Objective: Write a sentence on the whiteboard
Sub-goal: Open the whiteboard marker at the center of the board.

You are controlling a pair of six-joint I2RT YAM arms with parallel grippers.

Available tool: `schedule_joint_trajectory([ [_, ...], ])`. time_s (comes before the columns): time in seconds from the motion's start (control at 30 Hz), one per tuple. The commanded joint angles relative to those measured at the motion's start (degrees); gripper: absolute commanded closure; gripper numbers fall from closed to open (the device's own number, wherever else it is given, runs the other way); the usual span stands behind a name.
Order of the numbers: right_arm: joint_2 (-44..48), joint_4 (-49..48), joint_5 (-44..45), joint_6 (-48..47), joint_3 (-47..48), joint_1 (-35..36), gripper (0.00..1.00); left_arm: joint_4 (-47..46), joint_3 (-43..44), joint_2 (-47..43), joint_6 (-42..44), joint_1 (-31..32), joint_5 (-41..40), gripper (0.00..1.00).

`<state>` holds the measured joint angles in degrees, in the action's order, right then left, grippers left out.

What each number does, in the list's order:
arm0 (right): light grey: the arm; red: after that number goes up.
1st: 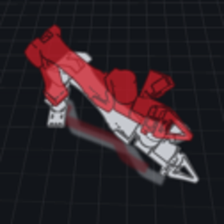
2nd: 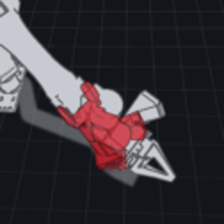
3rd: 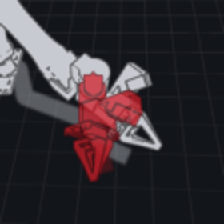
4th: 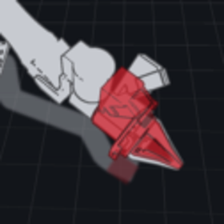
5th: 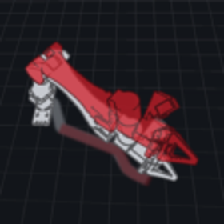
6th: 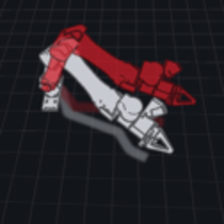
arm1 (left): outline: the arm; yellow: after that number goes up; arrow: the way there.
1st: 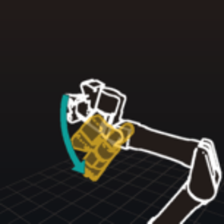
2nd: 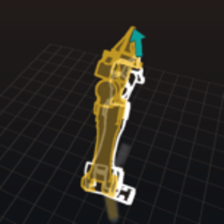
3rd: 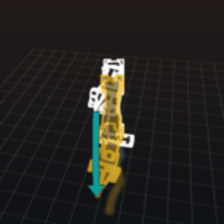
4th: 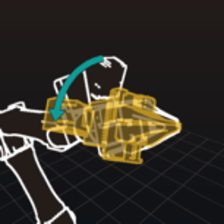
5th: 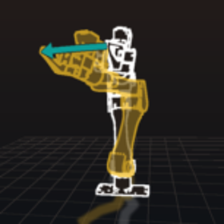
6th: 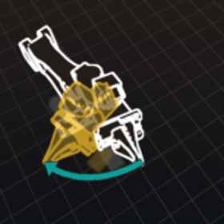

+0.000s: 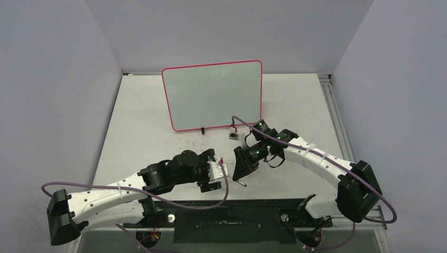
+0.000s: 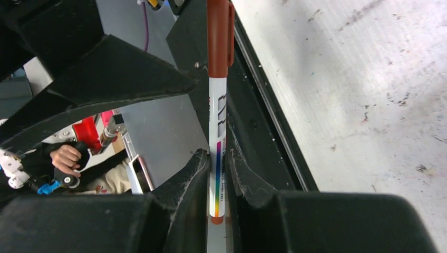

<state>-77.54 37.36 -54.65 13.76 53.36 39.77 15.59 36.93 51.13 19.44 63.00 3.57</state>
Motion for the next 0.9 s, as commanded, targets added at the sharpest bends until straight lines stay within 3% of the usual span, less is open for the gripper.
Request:
schedule_joint_trajectory([
  [0.0,-0.6,0.3,-2.7,-1.9,2.8,1.7,0.95,1.5,1.3,1.2,1.9,1.6,-2.1,0.22],
  [0.13,-1.6,1.1,-2.2,-2.9,3.9,4.0,0.95,1.7,1.4,1.5,2.0,2.3,-2.2,0.23],
  [0.6,-1.9,2.7,-2.9,-5.2,7.7,4.8,0.95,3.3,1.9,3.4,2.6,6.1,-7.0,0.59],
  [0.67,-1.9,2.7,-3.1,-5.3,8.0,4.8,0.95,3.0,1.9,3.6,2.3,6.3,-7.4,0.68],
  [0.8,-2.1,2.3,-2.5,-5.3,8.7,4.8,0.95,2.4,2.2,4.4,1.5,6.6,-8.7,0.95],
  [0.87,-2.3,1.5,-1.7,-4.6,9.0,4.7,0.95,2.1,2.3,4.7,0.3,6.6,-9.1,1.0],
])
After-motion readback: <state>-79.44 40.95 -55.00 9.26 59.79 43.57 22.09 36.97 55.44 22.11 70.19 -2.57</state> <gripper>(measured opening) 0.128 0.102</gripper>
